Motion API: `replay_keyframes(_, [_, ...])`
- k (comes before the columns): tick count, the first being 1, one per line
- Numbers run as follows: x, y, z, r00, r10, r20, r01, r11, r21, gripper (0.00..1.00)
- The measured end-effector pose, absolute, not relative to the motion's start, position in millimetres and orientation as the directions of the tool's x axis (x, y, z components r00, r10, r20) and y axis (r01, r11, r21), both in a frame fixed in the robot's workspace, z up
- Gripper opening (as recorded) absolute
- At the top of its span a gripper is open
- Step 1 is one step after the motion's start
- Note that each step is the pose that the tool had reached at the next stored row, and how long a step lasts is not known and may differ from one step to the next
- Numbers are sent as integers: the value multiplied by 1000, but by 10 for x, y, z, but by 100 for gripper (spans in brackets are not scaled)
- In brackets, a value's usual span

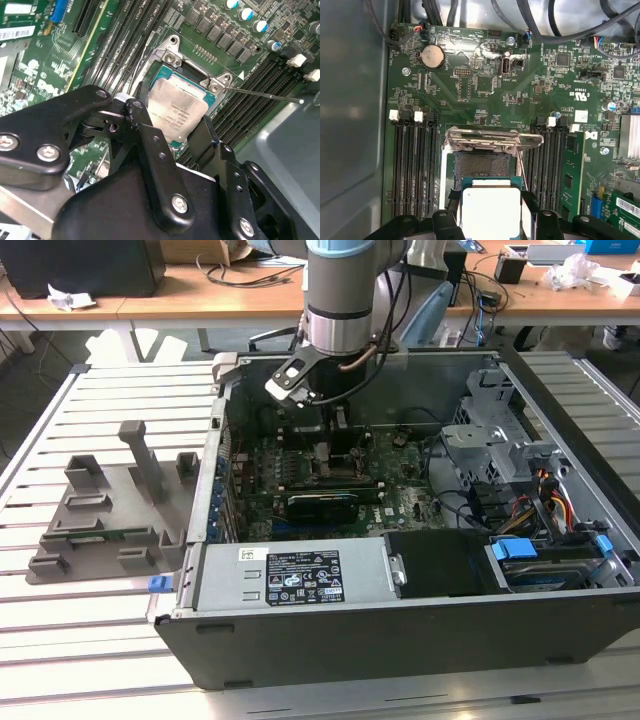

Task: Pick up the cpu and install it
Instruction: 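Place the cpu into insertion slot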

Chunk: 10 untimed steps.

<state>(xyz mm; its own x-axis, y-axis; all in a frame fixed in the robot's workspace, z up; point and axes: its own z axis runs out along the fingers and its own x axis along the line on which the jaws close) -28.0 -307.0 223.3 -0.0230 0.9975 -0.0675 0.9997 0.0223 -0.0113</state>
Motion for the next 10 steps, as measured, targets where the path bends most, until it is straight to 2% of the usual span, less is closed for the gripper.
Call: replay_keyframes(10, [-206,-3030,2087,-11,998,-67,1000,10,-14,55])
